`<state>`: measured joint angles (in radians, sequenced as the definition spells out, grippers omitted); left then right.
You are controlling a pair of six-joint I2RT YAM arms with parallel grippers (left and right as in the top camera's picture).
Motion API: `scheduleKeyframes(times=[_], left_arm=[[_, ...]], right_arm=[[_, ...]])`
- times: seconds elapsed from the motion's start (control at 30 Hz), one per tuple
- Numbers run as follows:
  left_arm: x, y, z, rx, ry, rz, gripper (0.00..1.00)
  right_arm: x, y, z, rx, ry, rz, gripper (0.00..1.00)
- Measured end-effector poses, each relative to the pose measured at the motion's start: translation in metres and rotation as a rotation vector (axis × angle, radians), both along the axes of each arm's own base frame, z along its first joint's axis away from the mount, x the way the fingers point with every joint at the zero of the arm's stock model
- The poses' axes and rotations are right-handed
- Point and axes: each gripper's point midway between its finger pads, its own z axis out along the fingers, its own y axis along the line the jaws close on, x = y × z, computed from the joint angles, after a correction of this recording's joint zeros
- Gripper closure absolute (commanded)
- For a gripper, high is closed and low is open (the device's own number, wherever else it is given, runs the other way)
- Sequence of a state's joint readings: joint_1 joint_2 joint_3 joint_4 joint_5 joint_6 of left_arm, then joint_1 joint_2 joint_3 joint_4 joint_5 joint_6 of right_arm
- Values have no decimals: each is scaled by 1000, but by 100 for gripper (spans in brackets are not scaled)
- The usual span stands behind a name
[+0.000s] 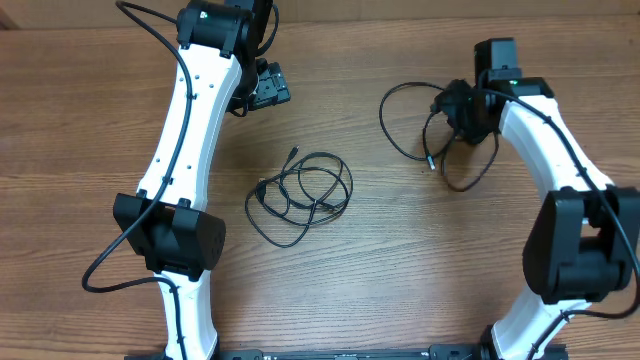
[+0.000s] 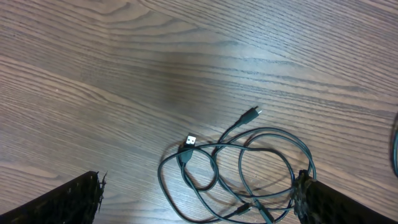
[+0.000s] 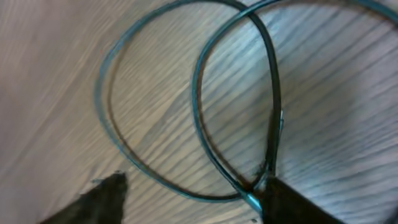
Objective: Untangle cables
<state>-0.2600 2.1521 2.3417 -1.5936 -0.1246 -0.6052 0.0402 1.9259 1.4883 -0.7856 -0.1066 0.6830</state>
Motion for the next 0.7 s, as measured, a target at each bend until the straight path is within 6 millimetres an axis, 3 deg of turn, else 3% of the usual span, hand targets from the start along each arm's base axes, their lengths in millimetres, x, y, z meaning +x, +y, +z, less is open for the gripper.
scheduleKeyframes(times=[0.13,0.3,0.47,0.57,0.7], left_arm=[[0,0,0,0,0,0,1],[2,-1,0,-3,-6,0,1],[-3,-13,-1,-74,17,-18,0],[-1,-29,0,-154,16,-91,2],[-5,-51,2,-244,27,-229,2]], right_arm=[[-4,-1,-7,-26,22,38,24],[-14,-3,-10,-49,58,81,11],[-21,-9,-4,-56,82,89,7],[-19,-22,9,-58,60,66,8],[-24,-45,15,-62,72,23,26]])
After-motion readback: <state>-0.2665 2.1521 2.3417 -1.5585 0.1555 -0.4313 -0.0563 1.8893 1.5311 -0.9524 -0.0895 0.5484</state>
